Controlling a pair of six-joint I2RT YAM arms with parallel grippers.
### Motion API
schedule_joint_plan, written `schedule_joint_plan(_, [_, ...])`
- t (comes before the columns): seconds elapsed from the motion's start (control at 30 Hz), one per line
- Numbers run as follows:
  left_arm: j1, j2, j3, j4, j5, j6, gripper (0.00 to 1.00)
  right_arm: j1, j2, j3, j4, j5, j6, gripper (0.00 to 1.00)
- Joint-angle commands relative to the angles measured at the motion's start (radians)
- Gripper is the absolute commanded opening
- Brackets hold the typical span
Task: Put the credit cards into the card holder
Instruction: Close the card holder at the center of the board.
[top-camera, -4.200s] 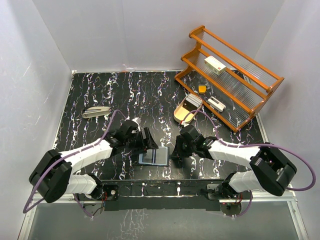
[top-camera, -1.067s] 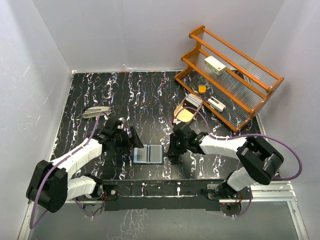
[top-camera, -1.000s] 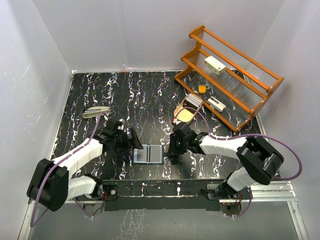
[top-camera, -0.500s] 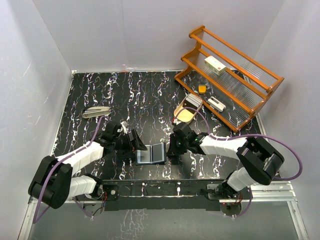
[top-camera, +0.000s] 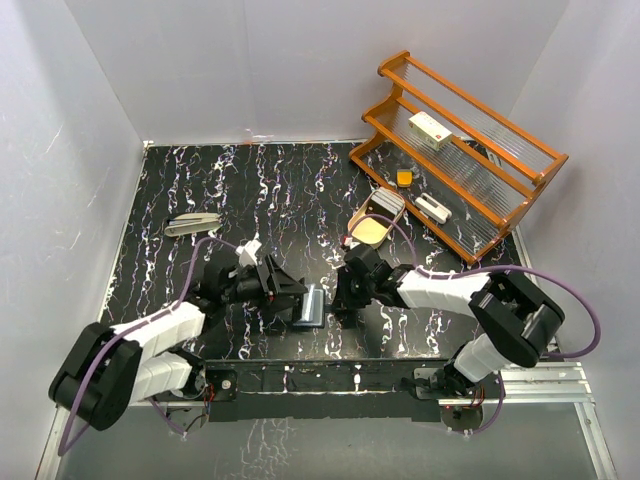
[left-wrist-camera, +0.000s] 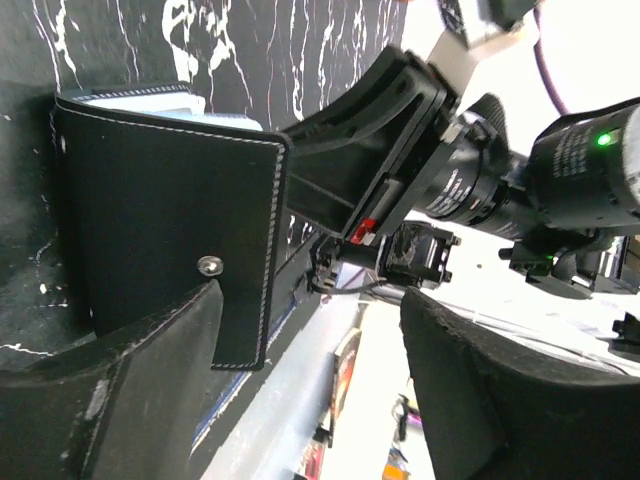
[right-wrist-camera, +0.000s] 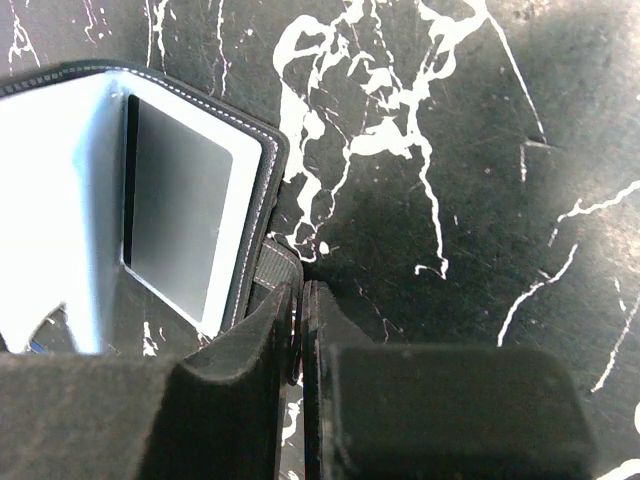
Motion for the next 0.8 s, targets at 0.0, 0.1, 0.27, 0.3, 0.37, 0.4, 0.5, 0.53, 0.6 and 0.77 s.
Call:
schedule_joint_plan(0.0, [-0.039,0.074,-0.026,0.232,0.068,-0.108,0.67,0.008,0.026,0.054,0.040,-0.014,-0.009,0.00])
schedule_joint_plan(0.1, [-0.045,0.109,0.019,0.145,0.056,-0.033,0.59,0.008,0.025,0.070,0.035,-0.013,-0.027,0.00])
schedule_joint_plan(0.27, [-0.049,0.146,0.062,0.002,0.008,0.105,0.45,0.009,0.031,0.102,-0.018,0.012,-0.052,0.00])
schedule_joint_plan(0.3, [-0.049,0.155,0.068,-0.016,0.001,0.119,0.41,0.008,0.027,0.103,-0.023,0.013,-0.053,0.02])
schedule_joint_plan(0.37, [-0.048,0.168,0.072,-0.033,-0.010,0.140,0.30,0.008,0.017,0.101,-0.028,0.014,-0.049,0.05])
schedule_joint_plan(0.4, [-0.048,0.172,0.072,-0.037,-0.013,0.147,0.23,0.008,0.011,0.099,-0.027,0.010,-0.047,0.07])
schedule_joint_plan(0.5, [-0.049,0.178,0.073,-0.058,-0.037,0.168,0.11,0.007,-0.002,0.096,-0.027,-0.010,-0.037,0.12])
schedule_joint_plan(0.53, [-0.049,0.183,0.078,-0.068,-0.041,0.177,0.11,0.008,-0.007,0.095,-0.026,-0.015,-0.036,0.13])
schedule_joint_plan(0.6, [-0.048,0.202,0.092,-0.094,-0.045,0.199,0.12,0.008,-0.015,0.094,-0.026,-0.021,-0.033,0.15])
schedule_joint_plan(0.77, [-0.049,0.232,0.120,-0.145,-0.075,0.239,0.18,0.008,-0.054,0.080,-0.032,-0.017,-0.013,0.19])
